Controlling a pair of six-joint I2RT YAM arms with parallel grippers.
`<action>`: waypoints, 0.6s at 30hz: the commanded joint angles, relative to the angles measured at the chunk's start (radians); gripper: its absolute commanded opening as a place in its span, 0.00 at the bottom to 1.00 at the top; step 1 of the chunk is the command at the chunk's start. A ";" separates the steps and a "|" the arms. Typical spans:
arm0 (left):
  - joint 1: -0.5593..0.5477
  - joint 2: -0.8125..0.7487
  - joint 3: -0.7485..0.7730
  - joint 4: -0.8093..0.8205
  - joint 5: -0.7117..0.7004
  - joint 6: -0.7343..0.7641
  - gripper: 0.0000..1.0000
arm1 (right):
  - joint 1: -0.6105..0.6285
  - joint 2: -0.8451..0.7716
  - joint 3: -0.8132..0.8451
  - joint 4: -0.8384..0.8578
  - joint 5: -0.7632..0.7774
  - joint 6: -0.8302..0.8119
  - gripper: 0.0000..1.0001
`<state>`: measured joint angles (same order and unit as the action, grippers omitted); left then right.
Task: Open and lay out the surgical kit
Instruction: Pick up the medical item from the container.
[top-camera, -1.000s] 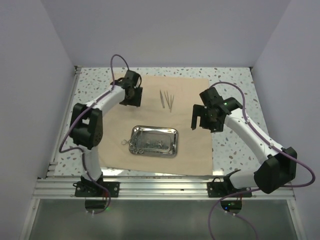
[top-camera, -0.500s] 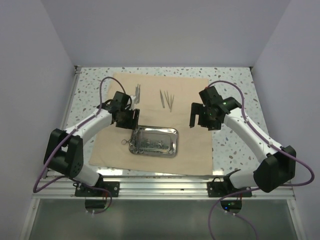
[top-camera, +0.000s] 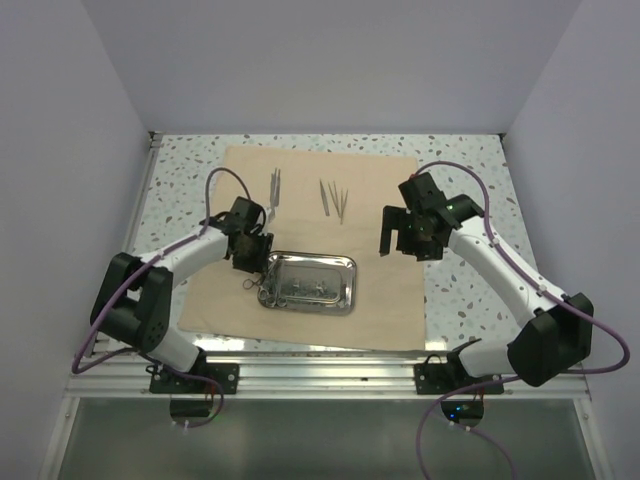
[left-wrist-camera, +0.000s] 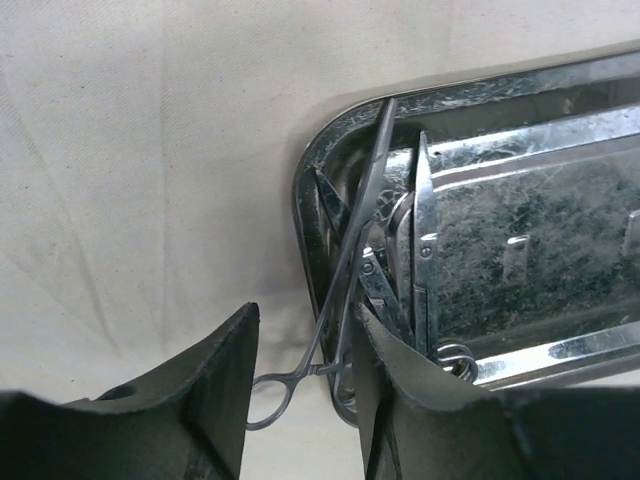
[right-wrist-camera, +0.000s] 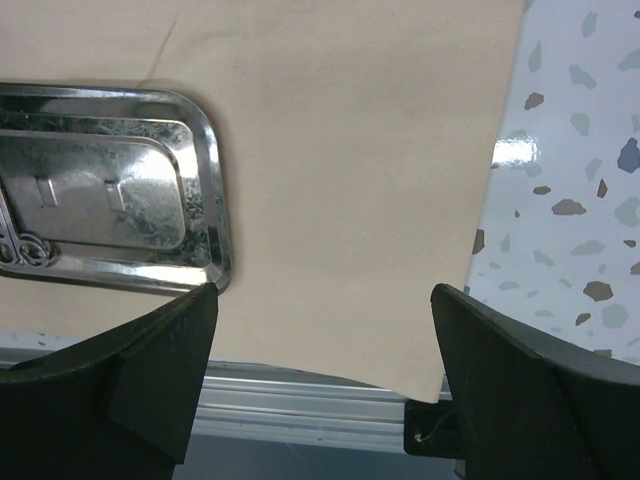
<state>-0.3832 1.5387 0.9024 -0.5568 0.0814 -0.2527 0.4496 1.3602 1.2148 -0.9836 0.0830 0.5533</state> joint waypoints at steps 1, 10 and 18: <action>-0.006 0.035 -0.019 0.041 -0.031 -0.010 0.42 | -0.002 -0.012 0.014 -0.009 -0.009 -0.020 0.91; -0.025 0.109 -0.020 0.044 -0.037 -0.005 0.18 | -0.002 0.025 0.051 -0.012 -0.003 -0.015 0.91; -0.025 0.110 0.016 0.024 -0.006 -0.007 0.00 | -0.002 0.031 0.038 -0.003 -0.002 -0.007 0.91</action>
<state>-0.4026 1.6093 0.9195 -0.5423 0.0765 -0.2512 0.4496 1.3884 1.2243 -0.9863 0.0837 0.5499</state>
